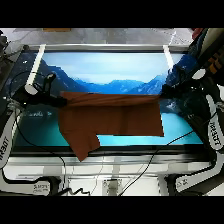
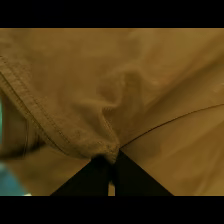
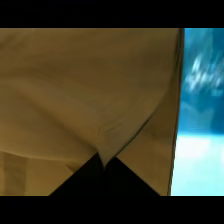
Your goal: Fold the clothes and pants, and hang the long-sleeved shirts on hangers.
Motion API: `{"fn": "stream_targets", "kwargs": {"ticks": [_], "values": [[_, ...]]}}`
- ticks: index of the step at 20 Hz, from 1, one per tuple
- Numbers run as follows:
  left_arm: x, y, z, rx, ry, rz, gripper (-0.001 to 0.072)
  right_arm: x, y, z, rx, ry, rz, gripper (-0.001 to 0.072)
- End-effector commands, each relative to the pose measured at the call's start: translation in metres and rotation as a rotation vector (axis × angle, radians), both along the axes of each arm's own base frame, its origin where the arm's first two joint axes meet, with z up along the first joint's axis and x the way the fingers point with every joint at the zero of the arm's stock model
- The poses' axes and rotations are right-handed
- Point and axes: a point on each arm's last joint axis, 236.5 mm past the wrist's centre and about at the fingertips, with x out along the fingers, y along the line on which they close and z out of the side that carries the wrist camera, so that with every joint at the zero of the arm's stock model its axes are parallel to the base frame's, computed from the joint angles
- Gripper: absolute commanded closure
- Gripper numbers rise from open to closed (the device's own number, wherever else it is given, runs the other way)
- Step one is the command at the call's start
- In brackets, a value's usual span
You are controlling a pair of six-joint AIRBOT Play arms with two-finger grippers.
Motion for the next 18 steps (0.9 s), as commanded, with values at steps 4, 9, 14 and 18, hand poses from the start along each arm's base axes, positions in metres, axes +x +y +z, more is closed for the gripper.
{"fn": "stream_targets", "kwargs": {"ticks": [4, 9, 14, 18], "values": [[-0.023, 0.023, -0.013, 0.108, 0.092, -0.045, 0.0485, -0.027, 0.01, -0.036, -0.007, 0.107, 0.002, 0.0288], [-0.026, 0.018, 0.007, 0.071, 0.104, 0.027, 0.0017, -0.02, 0.007, -0.015, -0.023, 0.074, 0.02, 0.0033], [-0.064, 0.046, 0.068, 0.198, 0.101, 0.026, 0.0686, -0.052, -0.052, 0.011, -0.282, 0.149, 0.121, 0.0294], [-0.103, 0.085, 0.091, 0.221, 0.039, 0.153, 0.069, -0.091, -0.065, 0.013, -0.172, 0.151, 0.105, 0.0627]]}}
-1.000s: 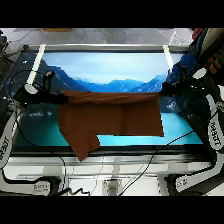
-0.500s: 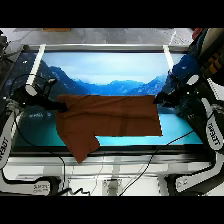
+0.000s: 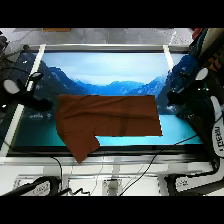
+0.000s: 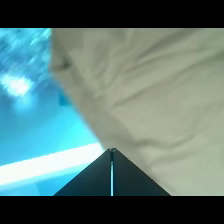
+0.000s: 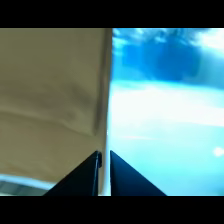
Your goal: Fold the clothes and pants, and hang the long-sleeved shirts on hangers.
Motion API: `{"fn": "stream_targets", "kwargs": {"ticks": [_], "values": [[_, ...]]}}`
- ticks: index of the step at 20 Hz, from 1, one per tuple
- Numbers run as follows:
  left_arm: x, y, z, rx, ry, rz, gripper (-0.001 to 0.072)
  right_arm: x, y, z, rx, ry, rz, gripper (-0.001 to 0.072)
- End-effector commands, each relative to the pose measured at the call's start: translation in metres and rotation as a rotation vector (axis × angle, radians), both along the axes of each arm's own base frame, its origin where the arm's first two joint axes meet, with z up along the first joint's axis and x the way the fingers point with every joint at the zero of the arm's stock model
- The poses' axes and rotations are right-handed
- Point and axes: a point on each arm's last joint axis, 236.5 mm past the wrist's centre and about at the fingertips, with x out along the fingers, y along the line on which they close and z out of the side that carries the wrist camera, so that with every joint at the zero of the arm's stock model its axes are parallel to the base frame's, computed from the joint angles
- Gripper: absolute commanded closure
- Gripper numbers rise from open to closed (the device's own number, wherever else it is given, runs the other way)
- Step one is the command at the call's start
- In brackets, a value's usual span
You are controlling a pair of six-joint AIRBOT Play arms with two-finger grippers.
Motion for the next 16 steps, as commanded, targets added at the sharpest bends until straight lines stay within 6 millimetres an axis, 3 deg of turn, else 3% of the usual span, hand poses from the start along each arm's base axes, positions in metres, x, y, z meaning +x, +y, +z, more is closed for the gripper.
{"fn": "stream_targets", "kwargs": {"ticks": [1, 2, 4, 5, 7, 8, 9, 10, 11, 16], "values": [[-0.044, 0.038, 0.005, 0.043, -0.029, 0.125, 0.069, -0.047, -0.01, -0.003, 0.096, 0.04, 0.008, 0.0627], [-0.059, 0.043, -0.005, 0.023, -0.03, 0.167, 0.069, -0.062, -0.002, -0.009, 0.187, 0.044, 0.0, 0.0627], [-0.087, 0.036, -0.028, -0.068, -0.016, 0.201, 0.0689, -0.088, 0.015, -0.026, 0.366, 0.064, -0.053, 0.0623], [-0.096, 0.029, -0.039, -0.115, -0.003, 0.212, 0.0689, -0.1, 0.016, -0.042, 0.397, 0.091, -0.111, 0.0578], [-0.106, 0.012, -0.055, -0.207, 0.033, 0.248, 0.0687, -0.118, 0.018, -0.076, 0.407, 0.124, -0.207, 0.036], [-0.107, 0.004, -0.059, -0.245, 0.042, 0.255, 0.0571, -0.123, 0.019, -0.09, 0.394, 0.128, -0.24, 0.0261], [-0.106, -0.003, -0.06, -0.281, 0.042, 0.262, 0.0304, -0.123, 0.019, -0.104, 0.374, 0.122, -0.295, 0.024], [-0.105, -0.008, -0.058, -0.306, 0.037, 0.267, 0.0106, -0.12, 0.02, -0.113, 0.36, 0.112, -0.351, 0.024], [-0.102, -0.011, -0.056, -0.324, 0.03, 0.271, 0.0075, -0.117, 0.021, -0.118, 0.359, 0.101, -0.389, 0.0241], [-0.102, -0.012, -0.056, -0.327, 0.029, 0.271, 0.0076, -0.121, 0.046, -0.123, 0.42, 0.161, -0.369, 0.0294]]}}
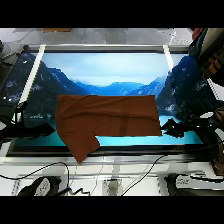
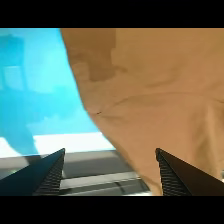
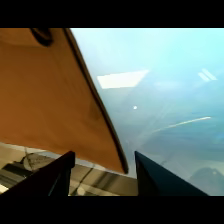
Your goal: Fold the clothes and pants, and hang the long-sleeved shirts on hangers.
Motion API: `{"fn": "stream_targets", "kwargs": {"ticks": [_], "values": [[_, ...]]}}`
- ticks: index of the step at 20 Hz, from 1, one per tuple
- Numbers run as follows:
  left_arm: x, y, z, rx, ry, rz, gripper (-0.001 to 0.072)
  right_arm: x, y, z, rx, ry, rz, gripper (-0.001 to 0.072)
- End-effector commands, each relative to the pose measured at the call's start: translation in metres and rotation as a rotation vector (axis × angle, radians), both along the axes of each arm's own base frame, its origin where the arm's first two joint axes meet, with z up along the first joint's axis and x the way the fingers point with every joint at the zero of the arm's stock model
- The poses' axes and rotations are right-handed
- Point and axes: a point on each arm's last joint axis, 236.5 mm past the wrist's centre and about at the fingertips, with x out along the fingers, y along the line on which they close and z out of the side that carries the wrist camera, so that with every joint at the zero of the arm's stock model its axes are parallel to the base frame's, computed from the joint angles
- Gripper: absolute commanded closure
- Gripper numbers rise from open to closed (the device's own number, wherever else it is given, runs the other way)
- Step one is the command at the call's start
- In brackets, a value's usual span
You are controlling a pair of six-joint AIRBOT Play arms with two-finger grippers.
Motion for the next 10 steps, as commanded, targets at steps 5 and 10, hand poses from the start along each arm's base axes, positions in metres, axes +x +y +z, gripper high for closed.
{"fn": "stream_targets", "kwargs": {"ticks": [5, 10], "values": [[-0.011, -0.012, -0.007, -0.062, 0.06, -0.017, 0.0077, -0.017, 0.03, -0.009, 0.076, 0.04, 0.099, 0.039], [-0.02, -0.018, -0.026, -0.119, 0.162, -0.03, 0.0077, -0.012, 0.034, -0.011, 0.059, -0.009, 0.149, 0.0625]]}}
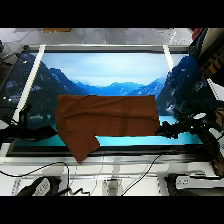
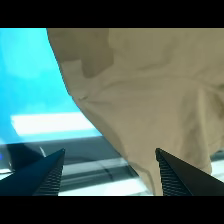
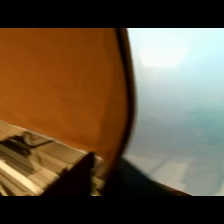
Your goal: Fold the clothes and pants, and hang the long-sleeved shirts on hangers.
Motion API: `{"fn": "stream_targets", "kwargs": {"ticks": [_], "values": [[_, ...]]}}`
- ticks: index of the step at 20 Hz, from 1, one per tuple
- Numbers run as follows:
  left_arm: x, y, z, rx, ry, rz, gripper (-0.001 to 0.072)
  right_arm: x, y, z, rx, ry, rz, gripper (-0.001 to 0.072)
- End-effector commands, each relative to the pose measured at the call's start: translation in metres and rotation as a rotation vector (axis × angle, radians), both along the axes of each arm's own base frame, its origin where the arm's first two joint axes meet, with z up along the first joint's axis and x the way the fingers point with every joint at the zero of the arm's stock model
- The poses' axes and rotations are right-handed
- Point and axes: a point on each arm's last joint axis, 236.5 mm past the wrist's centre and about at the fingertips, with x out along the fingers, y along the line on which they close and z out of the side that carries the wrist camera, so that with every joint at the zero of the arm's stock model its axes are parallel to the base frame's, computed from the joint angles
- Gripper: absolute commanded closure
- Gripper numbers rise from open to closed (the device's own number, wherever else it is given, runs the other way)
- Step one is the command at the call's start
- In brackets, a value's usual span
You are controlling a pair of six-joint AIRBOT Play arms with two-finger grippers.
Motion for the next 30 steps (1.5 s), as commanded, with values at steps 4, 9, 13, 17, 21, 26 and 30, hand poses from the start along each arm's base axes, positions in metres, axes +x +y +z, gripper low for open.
{"fn": "stream_targets", "kwargs": {"ticks": [4, 9, 13, 17, 21, 26, 30], "values": [[-0.008, -0.006, -0.022, -0.06, 0.103, -0.007, 0.0077, 0.006, 0.003, 0.0, 0.001, -0.035, 0.013, 0.0697], [-0.029, -0.027, -0.042, -0.164, 0.206, 0.005, 0.0145, 0.006, 0.003, 0.0, 0.001, -0.038, 0.016, 0.0697], [-0.041, -0.05, -0.054, -0.248, 0.212, 0.025, 0.02, 0.006, 0.003, 0.0, 0.001, -0.045, 0.024, 0.0697], [-0.054, -0.062, -0.075, -0.208, 0.229, 0.005, 0.0251, 0.006, 0.003, 0.0, 0.001, -0.044, 0.024, 0.0697], [-0.045, -0.067, -0.084, -0.15, 0.184, -0.033, 0.0448, 0.008, 0.003, 0.003, -0.001, -0.056, 0.022, 0.0698], [-0.042, -0.075, -0.08, -0.149, 0.173, -0.072, 0.0689, 0.015, 0.004, 0.014, -0.004, -0.098, 0.011, 0.0698], [-0.011, -0.071, -0.04, -0.141, 0.073, -0.132, 0.0689, 0.026, 0.001, 0.04, -0.039, -0.214, 0.029, 0.0698]]}}
